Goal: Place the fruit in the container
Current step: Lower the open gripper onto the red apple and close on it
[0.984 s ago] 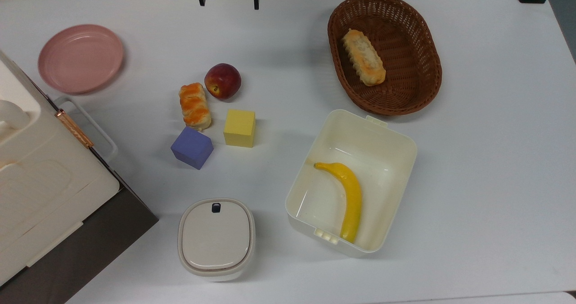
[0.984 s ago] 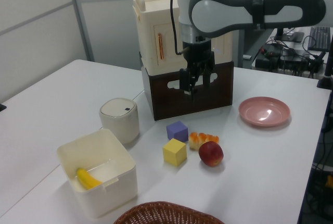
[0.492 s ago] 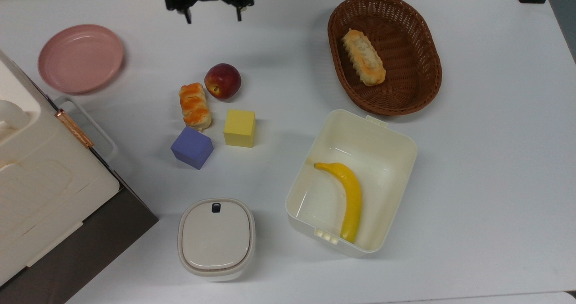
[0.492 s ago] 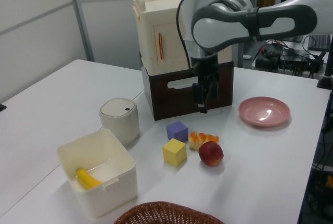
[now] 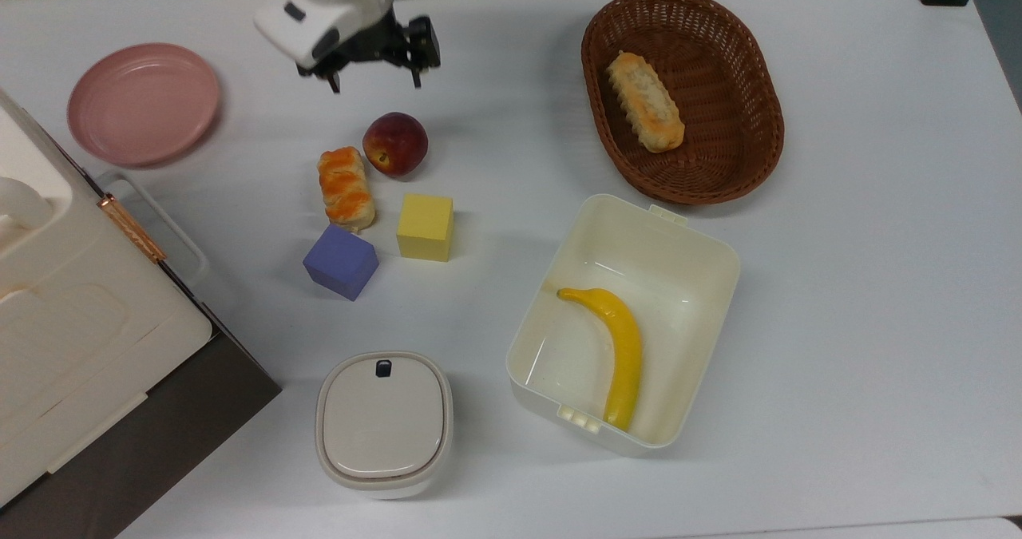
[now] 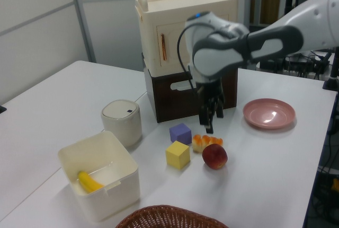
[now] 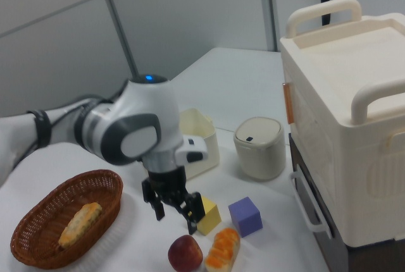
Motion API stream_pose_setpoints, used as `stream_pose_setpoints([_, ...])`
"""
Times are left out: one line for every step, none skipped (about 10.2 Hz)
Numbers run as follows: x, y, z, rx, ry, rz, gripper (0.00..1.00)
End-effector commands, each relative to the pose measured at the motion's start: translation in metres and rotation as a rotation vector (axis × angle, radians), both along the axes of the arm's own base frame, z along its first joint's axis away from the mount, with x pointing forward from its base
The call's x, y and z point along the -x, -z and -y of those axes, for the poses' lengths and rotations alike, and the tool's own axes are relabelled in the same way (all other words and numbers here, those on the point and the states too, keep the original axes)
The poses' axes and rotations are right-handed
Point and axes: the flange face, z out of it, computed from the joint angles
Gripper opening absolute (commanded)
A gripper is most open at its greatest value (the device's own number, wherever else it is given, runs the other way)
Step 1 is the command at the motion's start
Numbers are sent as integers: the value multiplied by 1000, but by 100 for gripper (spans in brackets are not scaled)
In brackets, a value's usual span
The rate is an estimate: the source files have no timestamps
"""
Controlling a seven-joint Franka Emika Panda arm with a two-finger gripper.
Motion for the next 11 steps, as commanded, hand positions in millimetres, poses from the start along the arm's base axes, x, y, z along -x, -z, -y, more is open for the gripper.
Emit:
stream_pose_setpoints([-10,72,4,-6,2,-47,100])
stream_pose_setpoints([-12,91,6,-5,3,-70,100])
stream_pose_setpoints([-14,100,5,-5,1,-75,100])
stream_pose_setpoints([-15,105,5,-5,1,-78,100])
stream_pose_setpoints([-16,106,4,-3,-2,-80,100])
stream_pose_setpoints([-15,107,3,-2,-4,-83,83])
stream_pose_setpoints([-15,105,1,-1,-1,-85,63])
stream_pose_setpoints([-17,92,-7,11,45,-68,57])
stream_pose_setpoints([-22,66,-23,20,53,-48,56])
stream_pose_setpoints([-30,29,-32,21,42,-24,56])
stream_pose_setpoints([-43,-11,-55,22,22,28,57])
